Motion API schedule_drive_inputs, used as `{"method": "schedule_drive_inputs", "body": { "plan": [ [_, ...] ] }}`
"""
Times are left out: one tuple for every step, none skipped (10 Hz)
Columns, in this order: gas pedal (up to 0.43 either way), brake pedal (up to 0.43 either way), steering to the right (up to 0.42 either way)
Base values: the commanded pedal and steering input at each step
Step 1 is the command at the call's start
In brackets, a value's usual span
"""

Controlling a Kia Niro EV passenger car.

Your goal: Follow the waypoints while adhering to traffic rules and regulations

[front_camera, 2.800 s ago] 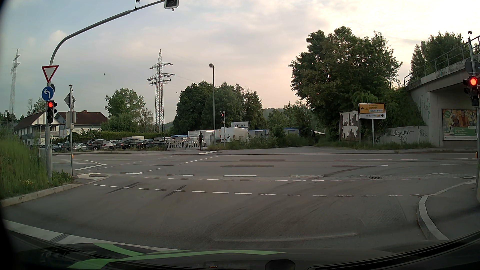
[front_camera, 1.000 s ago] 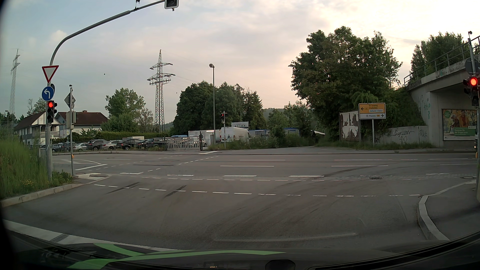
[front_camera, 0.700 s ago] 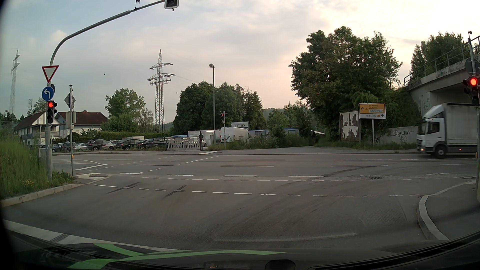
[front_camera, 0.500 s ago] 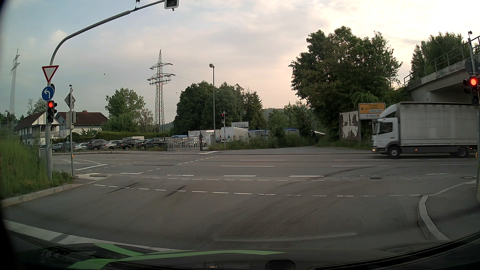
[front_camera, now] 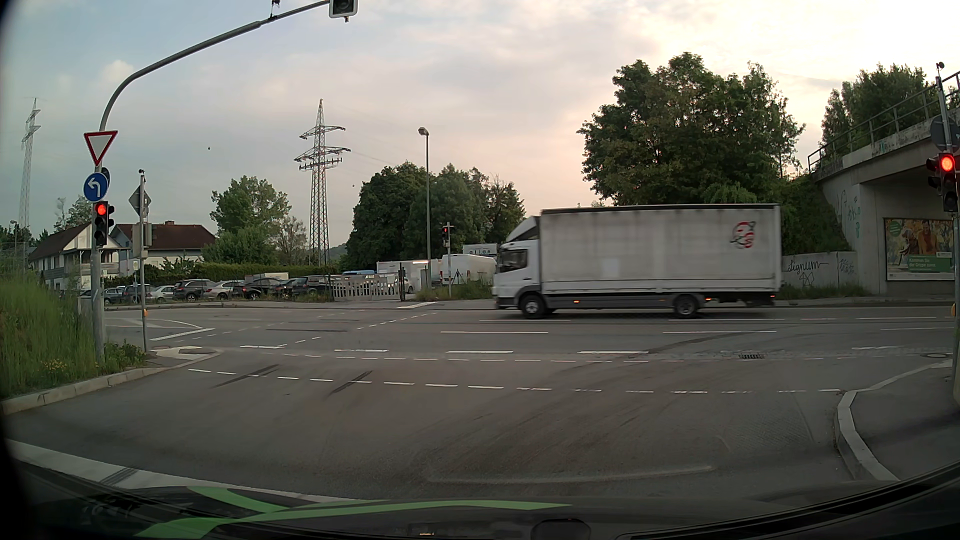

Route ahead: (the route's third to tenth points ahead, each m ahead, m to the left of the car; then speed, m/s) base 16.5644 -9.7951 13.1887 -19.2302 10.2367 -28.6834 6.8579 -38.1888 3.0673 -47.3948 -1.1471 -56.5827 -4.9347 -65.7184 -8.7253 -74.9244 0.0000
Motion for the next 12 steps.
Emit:
{"method": "schedule_drive_inputs", "body": {
  "plan": [
    [0.0,0.262,0.063],
    [0.0,0.262,0.063],
    [0.0,0.262,0.063],
    [0.0,0.262,0.063],
    [0.0,0.262,0.063],
    [0.0,0.262,0.063],
    [0.0,0.262,0.063],
    [0.0,0.262,0.063],
    [0.0,0.262,0.063],
    [0.0,0.262,0.063],
    [0.0,0.262,0.063],
    [0.0,0.262,0.063]
  ]
}}
